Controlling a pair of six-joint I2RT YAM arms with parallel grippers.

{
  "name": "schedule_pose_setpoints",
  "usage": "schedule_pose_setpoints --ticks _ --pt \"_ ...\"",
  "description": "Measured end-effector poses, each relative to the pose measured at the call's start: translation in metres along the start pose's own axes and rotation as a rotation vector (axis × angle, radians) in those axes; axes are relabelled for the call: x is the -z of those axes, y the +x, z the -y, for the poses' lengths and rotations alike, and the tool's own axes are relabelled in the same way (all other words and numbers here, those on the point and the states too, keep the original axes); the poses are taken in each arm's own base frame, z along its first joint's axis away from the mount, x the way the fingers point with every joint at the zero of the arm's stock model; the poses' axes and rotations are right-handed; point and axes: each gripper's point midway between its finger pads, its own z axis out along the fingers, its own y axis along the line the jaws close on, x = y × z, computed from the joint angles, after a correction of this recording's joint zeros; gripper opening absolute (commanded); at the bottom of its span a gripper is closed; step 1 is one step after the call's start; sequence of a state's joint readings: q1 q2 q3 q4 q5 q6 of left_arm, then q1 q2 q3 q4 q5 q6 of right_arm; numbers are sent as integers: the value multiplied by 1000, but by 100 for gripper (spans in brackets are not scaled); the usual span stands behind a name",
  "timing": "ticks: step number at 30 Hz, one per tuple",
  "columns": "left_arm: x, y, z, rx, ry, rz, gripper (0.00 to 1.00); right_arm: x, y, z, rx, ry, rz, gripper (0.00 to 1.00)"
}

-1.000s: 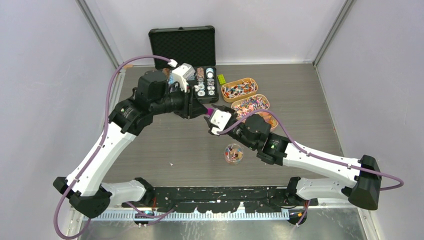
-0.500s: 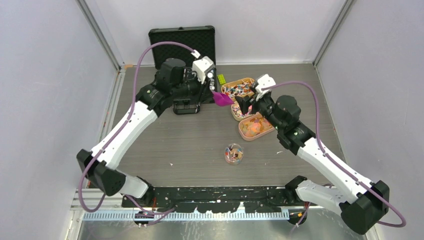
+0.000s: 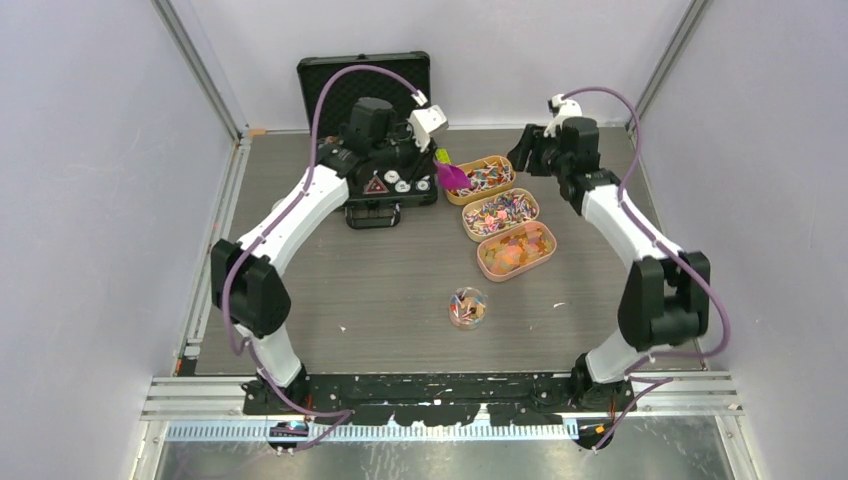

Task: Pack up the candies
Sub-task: Scoop the fake candies from the storage box.

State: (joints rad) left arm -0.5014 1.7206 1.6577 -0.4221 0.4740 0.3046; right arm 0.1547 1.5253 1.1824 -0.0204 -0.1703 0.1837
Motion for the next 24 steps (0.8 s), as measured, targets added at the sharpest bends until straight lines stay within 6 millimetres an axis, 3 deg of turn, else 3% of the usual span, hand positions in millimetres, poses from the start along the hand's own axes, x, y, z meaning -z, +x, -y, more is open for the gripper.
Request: schedule_pose_setpoints --ticks 5,9,17,24 --pt "-24 -2 -19 -78 21 0 0 -41 -1 37 -159 44 -90 55" --pt "-40 -1 -39 -115 28 -13 0 -61 11 60 -233 80 -160 52" --pt "-64 29 -55 -158 64 -106 0 -93 57 76 -289 104 -287 46" --pt "-79 50 -56 -171 113 -170 0 -110 81 83 -307 104 -339 42"
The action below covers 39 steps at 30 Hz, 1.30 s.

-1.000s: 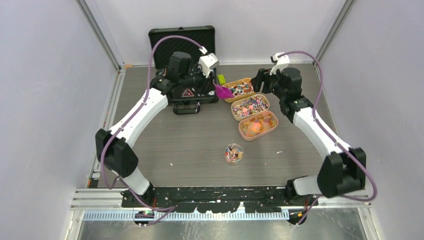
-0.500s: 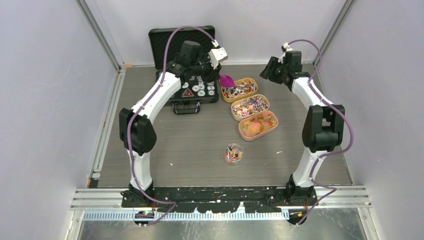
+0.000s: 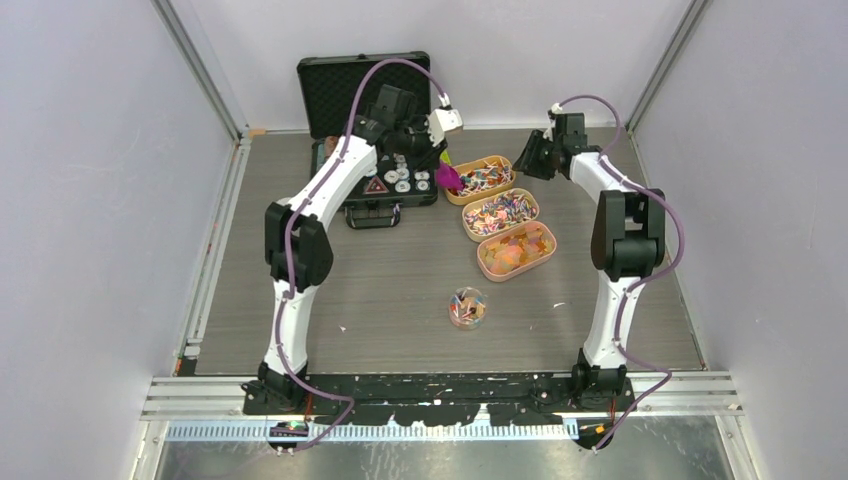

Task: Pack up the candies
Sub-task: Scoop the fake candies from the storage box.

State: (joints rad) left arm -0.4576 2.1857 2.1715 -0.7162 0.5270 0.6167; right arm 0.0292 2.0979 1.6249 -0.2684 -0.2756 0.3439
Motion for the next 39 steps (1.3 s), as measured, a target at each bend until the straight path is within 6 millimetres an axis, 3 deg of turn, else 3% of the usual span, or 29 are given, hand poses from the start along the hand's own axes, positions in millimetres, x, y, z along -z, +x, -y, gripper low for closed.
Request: schedule_pose_setpoints --ticks 16,27,33,39 --pt "-23 0 -3 -29 51 34 0 -20 9 8 -29 3 -21 39" --pt "-34 4 -6 -31 44 56 0 -22 9 8 -35 0 -18 38" --pt "-48 20 -6 -24 30 49 0 -22 8 6 -55 -4 -11 38" --pt "-63 52 0 16 23 1 0 -23 6 7 -73 -6 -3 37"
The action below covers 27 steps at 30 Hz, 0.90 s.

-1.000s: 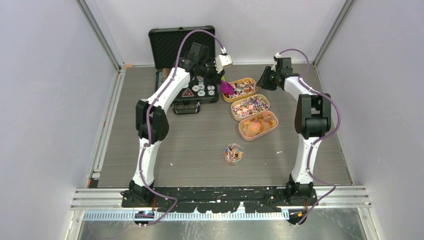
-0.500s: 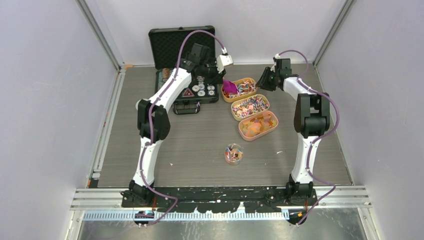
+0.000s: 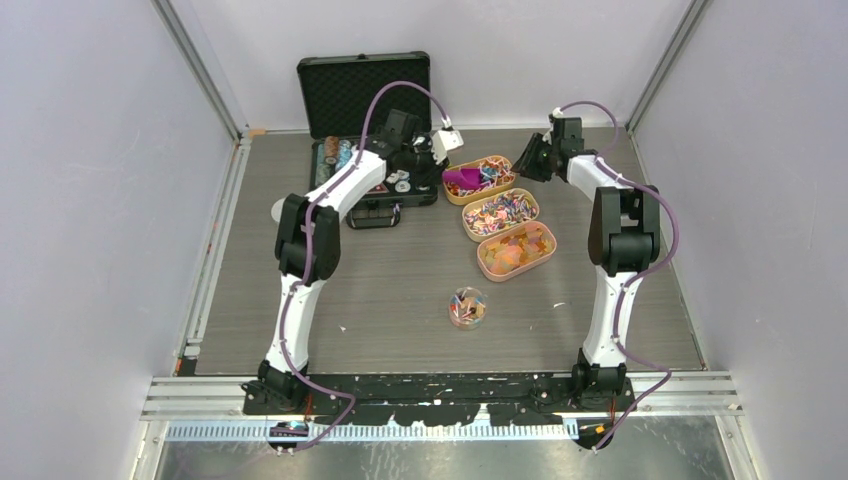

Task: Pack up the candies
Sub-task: Scoop the fake candies from the storage box.

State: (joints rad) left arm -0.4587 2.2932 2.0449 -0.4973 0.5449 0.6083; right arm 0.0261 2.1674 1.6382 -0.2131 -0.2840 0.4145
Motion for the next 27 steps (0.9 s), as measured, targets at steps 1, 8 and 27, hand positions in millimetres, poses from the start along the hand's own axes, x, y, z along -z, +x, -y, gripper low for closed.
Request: schedule_pose_setpoints --ticks 1,8,27 --pt "-1 3 1 4 0 -6 0 0 0 1 -6 0 2 37" --pt "-4 7 0 3 -9 -6 0 -2 7 9 -28 11 -7 36" --pt "-12 36 -1 -1 -57 -15 0 2 -2 19 -77 -3 19 35"
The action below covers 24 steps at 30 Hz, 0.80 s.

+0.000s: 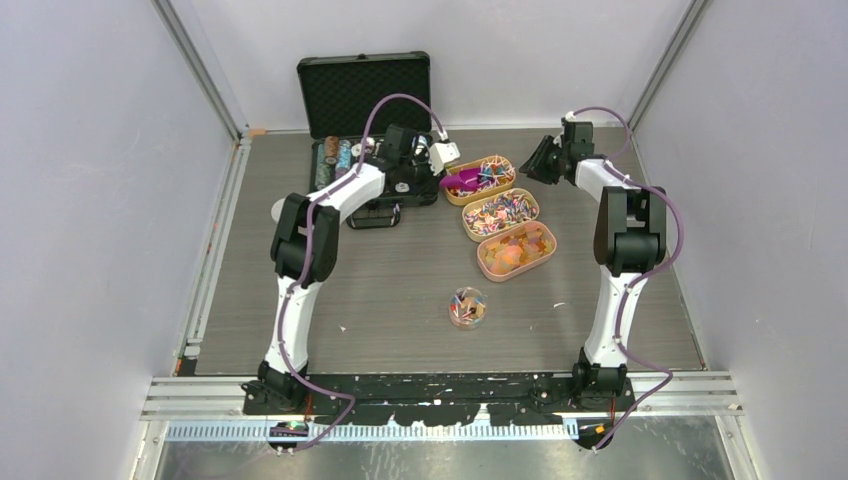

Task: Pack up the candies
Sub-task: Scoop the fake candies from the storage box.

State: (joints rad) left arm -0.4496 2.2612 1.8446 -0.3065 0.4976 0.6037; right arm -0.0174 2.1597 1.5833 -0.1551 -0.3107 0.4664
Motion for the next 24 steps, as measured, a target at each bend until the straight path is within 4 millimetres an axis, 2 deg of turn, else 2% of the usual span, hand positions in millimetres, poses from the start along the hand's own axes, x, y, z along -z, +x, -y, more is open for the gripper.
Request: schedule_pose_setpoints --ticks 24 --pt "10 8 2 132 -46 182 0 2 -1 0 -15 -7 9 35"
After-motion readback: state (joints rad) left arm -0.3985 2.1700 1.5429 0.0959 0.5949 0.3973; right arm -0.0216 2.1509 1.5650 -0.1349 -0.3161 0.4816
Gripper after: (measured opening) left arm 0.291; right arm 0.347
